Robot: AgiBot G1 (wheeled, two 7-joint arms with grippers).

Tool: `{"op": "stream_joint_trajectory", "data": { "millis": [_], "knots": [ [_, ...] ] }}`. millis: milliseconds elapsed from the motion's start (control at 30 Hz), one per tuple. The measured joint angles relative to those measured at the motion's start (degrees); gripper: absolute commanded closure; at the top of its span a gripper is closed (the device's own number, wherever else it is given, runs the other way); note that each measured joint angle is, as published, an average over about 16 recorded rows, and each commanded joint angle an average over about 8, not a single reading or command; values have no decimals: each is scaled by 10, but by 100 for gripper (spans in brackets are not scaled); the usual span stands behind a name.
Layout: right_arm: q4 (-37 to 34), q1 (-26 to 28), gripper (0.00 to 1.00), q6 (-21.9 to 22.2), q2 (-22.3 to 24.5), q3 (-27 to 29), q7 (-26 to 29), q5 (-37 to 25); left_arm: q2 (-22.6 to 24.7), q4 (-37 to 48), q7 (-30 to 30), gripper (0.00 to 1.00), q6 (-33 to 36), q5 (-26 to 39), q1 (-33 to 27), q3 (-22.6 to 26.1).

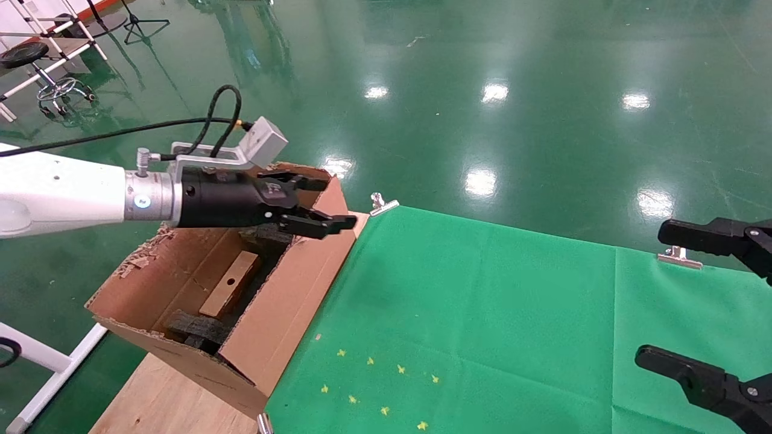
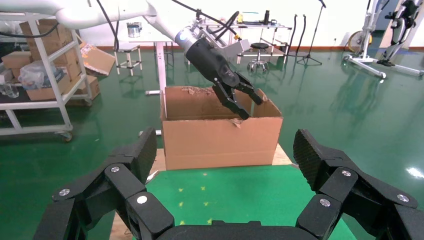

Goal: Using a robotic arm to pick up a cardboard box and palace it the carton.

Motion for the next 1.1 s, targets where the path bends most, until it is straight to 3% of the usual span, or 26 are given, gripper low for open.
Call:
{"op": "stream_joint_trajectory", "data": {
  "millis": [1100],
  "knots": [
    [0, 0, 0, 0, 0, 0, 0, 0, -21, -284, 73, 0, 135, -211, 241, -253]
  ]
}}
